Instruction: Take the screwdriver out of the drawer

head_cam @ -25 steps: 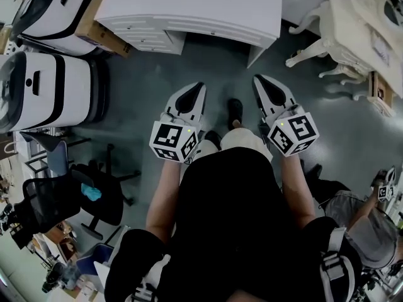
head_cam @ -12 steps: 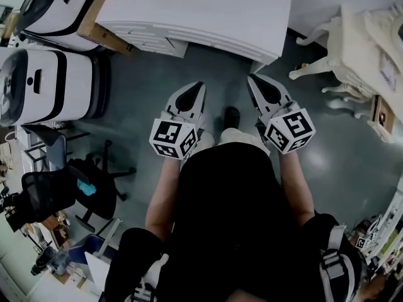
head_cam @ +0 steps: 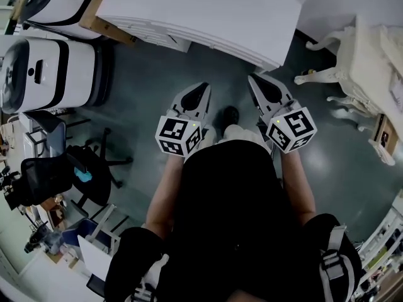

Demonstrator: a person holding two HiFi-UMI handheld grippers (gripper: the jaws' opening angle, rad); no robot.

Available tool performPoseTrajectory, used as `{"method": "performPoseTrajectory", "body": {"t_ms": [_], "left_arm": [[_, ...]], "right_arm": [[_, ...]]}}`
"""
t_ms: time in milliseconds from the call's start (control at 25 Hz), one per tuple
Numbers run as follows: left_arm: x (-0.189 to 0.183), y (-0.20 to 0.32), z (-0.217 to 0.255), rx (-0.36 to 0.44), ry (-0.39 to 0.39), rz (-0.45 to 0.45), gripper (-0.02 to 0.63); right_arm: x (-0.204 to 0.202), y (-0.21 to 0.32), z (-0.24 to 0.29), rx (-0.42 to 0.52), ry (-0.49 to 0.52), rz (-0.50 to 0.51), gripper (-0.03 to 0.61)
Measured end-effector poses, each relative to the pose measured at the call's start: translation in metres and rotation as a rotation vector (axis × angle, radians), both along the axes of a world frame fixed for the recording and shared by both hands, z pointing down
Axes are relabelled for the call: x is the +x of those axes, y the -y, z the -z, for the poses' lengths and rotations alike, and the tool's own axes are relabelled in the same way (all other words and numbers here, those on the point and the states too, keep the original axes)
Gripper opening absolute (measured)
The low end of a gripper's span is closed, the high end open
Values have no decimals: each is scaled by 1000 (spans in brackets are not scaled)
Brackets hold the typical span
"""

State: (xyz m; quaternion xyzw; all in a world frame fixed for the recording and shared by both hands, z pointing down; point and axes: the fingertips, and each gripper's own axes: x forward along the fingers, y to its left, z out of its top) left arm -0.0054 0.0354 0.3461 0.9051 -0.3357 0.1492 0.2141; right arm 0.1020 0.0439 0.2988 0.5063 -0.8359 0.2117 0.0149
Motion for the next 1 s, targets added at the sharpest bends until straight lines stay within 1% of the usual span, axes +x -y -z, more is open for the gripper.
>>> {"method": "performPoseTrajectory", "body": {"t_ms": [120,240,520,800,1000], "left_arm": [[7,2,-11,-17,10,19,28],[9,-1,-17,-28,17,33,28],[-1,9,-42,-55,37,56,28],[-13,32,-55,-66,52,47,28],[-11,50,-76,-72,61,12,31]], "right_arm": [[7,7,-10,-11,3,18,17],[9,8,-18,-34,33,34,17],[-1,14,-46,-88,32,45,17],[-10,23,-54,-109,14,24,17],[-12,34,-64,-107,-16,5,17]]}}
